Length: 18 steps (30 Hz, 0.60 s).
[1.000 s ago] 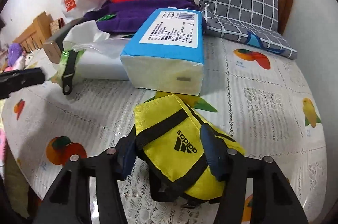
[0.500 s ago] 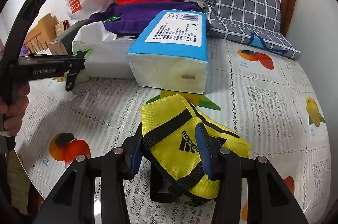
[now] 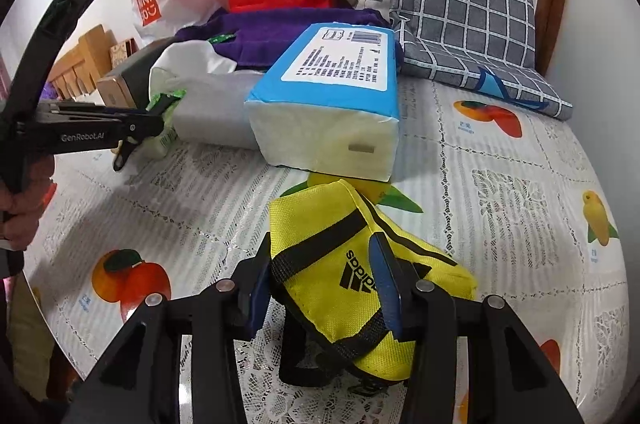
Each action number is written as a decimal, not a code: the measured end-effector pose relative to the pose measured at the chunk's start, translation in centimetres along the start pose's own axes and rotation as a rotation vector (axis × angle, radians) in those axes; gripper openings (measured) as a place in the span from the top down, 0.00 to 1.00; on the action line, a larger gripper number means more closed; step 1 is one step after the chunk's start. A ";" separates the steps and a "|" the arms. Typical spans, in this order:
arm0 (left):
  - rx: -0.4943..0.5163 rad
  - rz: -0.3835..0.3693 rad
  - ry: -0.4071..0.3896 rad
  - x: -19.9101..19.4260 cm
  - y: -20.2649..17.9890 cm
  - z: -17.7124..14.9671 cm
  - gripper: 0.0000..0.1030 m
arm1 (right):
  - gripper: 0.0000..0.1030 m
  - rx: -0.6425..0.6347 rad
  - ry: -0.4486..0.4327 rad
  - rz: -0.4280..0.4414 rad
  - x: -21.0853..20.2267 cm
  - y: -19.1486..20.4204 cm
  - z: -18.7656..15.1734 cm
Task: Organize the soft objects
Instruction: 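Grasp the black strap lying on the tissue pack with the left gripper, then carry the black strap and yellow bag onto the purple towel with both grippers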
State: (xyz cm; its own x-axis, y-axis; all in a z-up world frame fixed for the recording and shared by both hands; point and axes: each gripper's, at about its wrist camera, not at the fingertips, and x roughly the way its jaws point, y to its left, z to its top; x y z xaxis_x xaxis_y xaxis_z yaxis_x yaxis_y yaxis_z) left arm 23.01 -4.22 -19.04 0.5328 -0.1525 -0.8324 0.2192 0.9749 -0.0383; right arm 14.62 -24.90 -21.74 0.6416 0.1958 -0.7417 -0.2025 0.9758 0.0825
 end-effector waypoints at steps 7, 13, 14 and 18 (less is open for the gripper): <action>-0.032 -0.039 -0.034 -3.0 1.2 -1.7 0.81 | 0.79 0.005 -0.019 0.020 -1.7 0.5 0.5; -0.078 -0.037 -0.036 -4.4 3.3 -3.4 0.81 | 0.81 0.063 -0.028 0.052 -3.1 0.3 0.9; -0.090 -0.034 -0.037 -4.6 3.9 -3.6 0.81 | 0.82 0.074 -0.030 0.062 -3.3 0.3 1.0; -0.120 -0.044 -0.021 -4.9 5.2 -4.4 0.81 | 0.83 0.103 -0.034 0.092 -4.1 0.5 1.5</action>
State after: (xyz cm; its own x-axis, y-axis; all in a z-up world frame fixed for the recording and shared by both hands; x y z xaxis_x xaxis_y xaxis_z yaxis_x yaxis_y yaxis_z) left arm 17.93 2.34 -17.57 0.5425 -0.1974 -0.8165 0.1437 0.9795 -0.1414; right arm 13.03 -25.07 -17.66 0.6486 0.2861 -0.7053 -0.1854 0.9581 0.2181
